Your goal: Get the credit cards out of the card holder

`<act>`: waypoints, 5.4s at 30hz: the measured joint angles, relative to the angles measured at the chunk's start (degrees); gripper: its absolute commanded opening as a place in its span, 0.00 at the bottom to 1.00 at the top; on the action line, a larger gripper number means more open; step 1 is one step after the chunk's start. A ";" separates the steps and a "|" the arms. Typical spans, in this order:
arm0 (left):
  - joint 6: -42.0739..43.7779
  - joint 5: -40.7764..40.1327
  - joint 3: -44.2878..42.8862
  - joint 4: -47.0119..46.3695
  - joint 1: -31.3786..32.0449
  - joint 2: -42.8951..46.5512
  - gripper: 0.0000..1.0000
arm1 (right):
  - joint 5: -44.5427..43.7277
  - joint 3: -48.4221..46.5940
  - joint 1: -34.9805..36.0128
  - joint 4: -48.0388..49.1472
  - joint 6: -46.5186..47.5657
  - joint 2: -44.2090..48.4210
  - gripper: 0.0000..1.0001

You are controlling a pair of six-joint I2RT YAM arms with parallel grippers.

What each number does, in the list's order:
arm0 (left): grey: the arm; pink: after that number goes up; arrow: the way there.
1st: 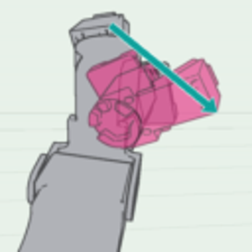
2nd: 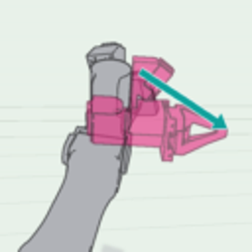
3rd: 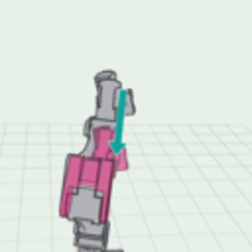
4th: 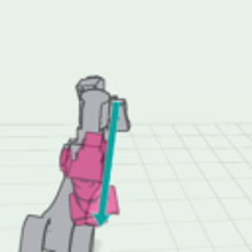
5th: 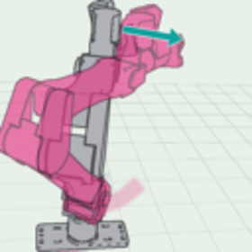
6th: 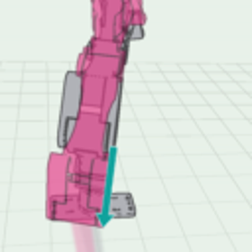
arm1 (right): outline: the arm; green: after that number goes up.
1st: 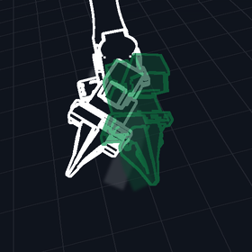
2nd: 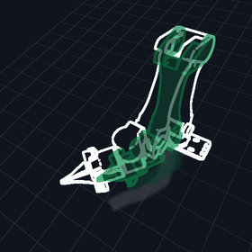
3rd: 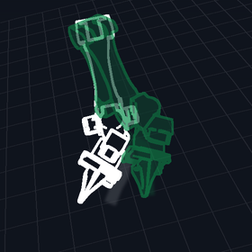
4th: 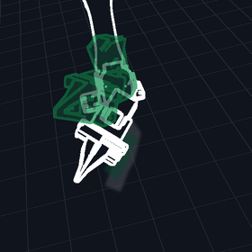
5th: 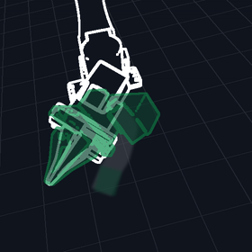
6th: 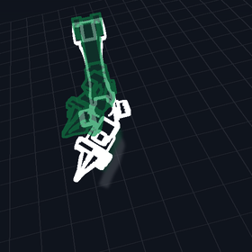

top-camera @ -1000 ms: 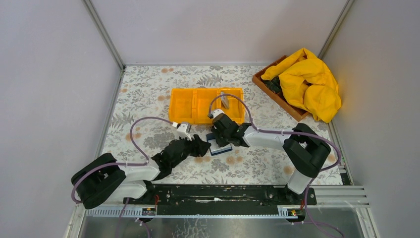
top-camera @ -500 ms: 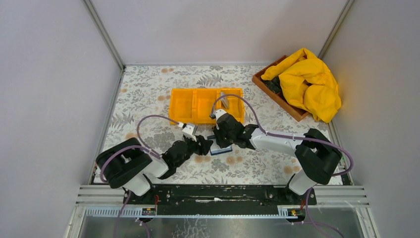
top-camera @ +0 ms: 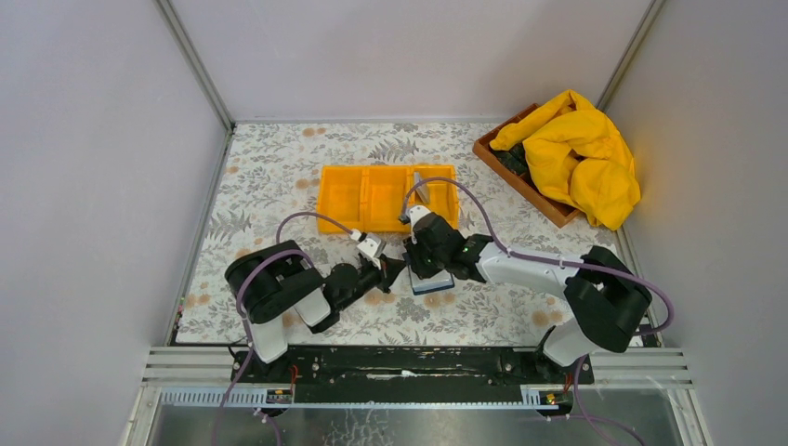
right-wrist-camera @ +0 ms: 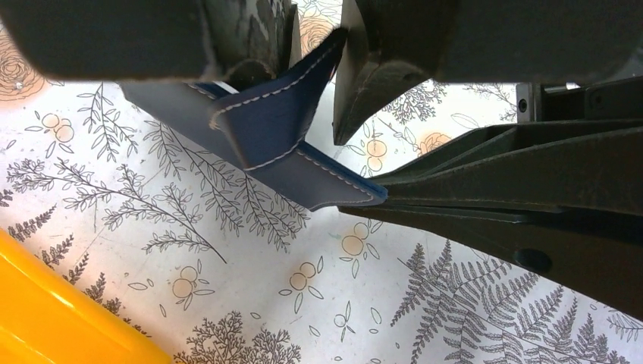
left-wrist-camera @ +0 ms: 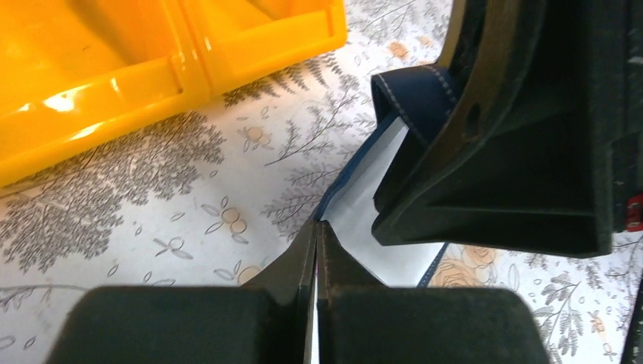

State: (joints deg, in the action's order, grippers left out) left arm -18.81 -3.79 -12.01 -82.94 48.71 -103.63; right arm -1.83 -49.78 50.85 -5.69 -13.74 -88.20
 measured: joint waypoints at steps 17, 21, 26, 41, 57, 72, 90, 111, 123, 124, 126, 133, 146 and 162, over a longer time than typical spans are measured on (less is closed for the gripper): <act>0.22 7.52 -1.09 -1.42 -0.37 1.22 0.00 | -2.91 2.34 -0.98 -5.03 1.62 12.07 0.39; 0.11 8.44 -1.31 -1.27 -0.37 1.27 0.00 | -5.38 1.81 -1.84 -7.02 2.89 15.82 0.44; -0.26 9.09 -1.51 -1.20 -0.37 1.27 0.00 | -7.82 1.14 -2.01 -8.22 4.74 16.59 0.49; -1.20 10.01 -3.04 -1.01 -0.39 -0.35 0.00 | -10.45 1.14 -2.12 -9.09 6.71 15.17 0.73; -1.33 10.01 -5.18 -0.50 -0.50 -1.57 0.00 | -9.25 0.37 -1.68 -12.07 10.93 7.28 0.71; -2.32 9.86 -5.03 -0.55 -0.76 -1.36 0.11 | -15.13 -3.32 -1.62 -10.51 11.45 0.09 0.00; -11.21 5.81 -3.08 19.43 -0.76 25.59 0.21 | 7.72 -8.35 -10.16 -14.88 -5.38 2.54 0.00; -15.58 3.08 0.24 35.34 -0.81 38.62 0.57 | 17.99 15.98 -11.28 8.57 -28.26 4.66 0.00; -19.89 4.37 2.19 35.82 -0.74 36.17 0.00 | 17.86 17.97 -11.28 12.79 -29.27 6.58 0.00; -20.15 4.59 2.21 35.82 -0.74 35.58 0.00 | 17.84 18.16 -11.28 12.98 -29.31 6.58 0.00; -20.57 4.87 2.47 35.65 -0.72 34.88 0.00 | 17.84 18.49 -11.28 13.35 -29.51 6.58 0.00; -22.18 3.06 3.93 36.81 -0.68 34.93 0.52 | 17.86 19.17 -11.28 15.43 -29.64 5.55 0.00; -22.64 -1.11 4.85 42.36 -0.66 37.03 0.70 | 17.88 20.11 -11.28 17.66 -29.68 4.24 0.00; -23.76 1.55 4.83 37.94 -0.66 30.01 0.33 | 17.84 21.16 -11.28 18.91 -29.70 4.17 0.00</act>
State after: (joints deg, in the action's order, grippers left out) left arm -42.57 -2.24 -7.18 -44.99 48.05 -73.63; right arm 16.01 -28.62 39.57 13.21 -43.44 -84.03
